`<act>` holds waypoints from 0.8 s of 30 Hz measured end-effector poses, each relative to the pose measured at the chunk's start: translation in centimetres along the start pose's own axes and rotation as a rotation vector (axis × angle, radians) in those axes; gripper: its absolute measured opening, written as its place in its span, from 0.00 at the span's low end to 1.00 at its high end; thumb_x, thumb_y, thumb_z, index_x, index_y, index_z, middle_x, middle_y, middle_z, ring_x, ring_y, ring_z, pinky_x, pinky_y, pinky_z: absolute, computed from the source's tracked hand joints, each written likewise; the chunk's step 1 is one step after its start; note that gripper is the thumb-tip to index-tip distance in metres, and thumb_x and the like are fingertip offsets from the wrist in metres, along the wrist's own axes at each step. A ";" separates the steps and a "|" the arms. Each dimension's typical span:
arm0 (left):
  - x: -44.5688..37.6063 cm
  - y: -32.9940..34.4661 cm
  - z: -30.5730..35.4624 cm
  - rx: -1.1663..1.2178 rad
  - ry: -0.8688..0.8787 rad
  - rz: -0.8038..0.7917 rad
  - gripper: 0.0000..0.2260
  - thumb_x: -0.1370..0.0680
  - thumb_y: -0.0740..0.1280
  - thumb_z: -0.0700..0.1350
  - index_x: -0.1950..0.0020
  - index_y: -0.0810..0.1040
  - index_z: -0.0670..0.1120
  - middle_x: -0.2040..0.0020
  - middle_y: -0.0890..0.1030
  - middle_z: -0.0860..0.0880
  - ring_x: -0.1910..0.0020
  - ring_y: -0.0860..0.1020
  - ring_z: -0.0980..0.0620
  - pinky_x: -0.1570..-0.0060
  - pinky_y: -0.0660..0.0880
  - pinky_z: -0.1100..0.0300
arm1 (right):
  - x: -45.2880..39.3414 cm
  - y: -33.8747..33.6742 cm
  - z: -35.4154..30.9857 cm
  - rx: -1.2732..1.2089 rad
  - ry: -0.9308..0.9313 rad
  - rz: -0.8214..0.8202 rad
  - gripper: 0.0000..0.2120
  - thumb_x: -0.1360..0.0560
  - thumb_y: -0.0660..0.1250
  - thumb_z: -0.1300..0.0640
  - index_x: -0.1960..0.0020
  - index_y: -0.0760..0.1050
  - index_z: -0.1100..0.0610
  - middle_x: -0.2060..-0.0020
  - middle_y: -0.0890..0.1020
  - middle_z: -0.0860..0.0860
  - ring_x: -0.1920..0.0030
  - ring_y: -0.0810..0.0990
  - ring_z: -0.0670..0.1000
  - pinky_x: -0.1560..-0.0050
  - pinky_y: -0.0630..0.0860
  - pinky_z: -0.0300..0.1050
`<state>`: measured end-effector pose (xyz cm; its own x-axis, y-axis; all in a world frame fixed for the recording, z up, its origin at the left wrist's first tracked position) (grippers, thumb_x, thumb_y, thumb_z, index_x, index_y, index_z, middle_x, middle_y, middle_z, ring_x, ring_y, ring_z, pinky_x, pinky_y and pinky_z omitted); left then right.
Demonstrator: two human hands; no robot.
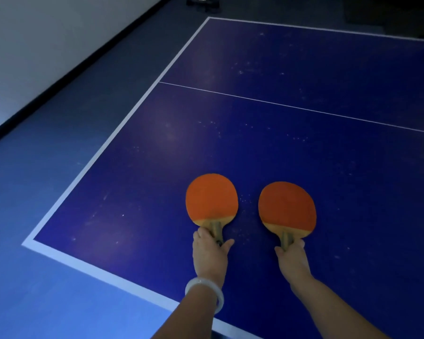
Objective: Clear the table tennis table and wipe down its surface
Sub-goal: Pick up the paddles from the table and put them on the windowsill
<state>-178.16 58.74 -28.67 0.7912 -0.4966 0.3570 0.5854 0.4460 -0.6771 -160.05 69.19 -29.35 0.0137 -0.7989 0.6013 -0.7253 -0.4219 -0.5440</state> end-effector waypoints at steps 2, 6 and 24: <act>0.1 -0.2 -0.4 -0.034 0.007 -0.022 0.20 0.29 0.77 0.49 0.48 0.69 0.45 0.49 0.71 0.50 0.49 0.73 0.50 0.47 0.76 0.53 | 0.5 0.3 0.3 -0.043 0.043 -0.016 0.18 0.18 0.60 0.61 0.33 0.61 0.67 0.56 0.74 0.57 0.58 0.75 0.56 0.57 0.74 0.53; -0.8 -0.4 0.3 -0.073 -0.102 -0.113 0.18 0.29 0.73 0.41 0.45 0.68 0.43 0.47 0.73 0.47 0.47 0.75 0.47 0.51 0.78 0.52 | 1.5 0.7 0.7 -0.066 0.030 -0.023 0.15 0.19 0.62 0.61 0.37 0.62 0.63 0.56 0.73 0.56 0.59 0.73 0.55 0.61 0.71 0.49; 0.9 -1.4 -3.8 0.481 -0.127 -0.310 0.08 0.24 0.71 0.44 0.49 0.74 0.50 0.74 0.72 0.49 0.78 0.70 0.53 0.76 0.70 0.61 | 4.1 1.1 1.5 -0.172 -0.117 -0.090 0.06 0.21 0.65 0.62 0.46 0.69 0.56 0.60 0.78 0.56 0.67 0.75 0.51 0.69 0.76 0.42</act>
<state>-178.97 54.80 -29.87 0.5677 -0.5779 0.5863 0.7841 0.5965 -0.1713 -159.78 64.77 -28.33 0.1565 -0.8097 0.5656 -0.8240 -0.4228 -0.3773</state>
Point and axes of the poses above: each hand's wrist, its own x-axis away from the middle knuckle, its own y-axis out of the palm, z = x × y, the point moved 4 cm from there along -x, towards the middle knuckle
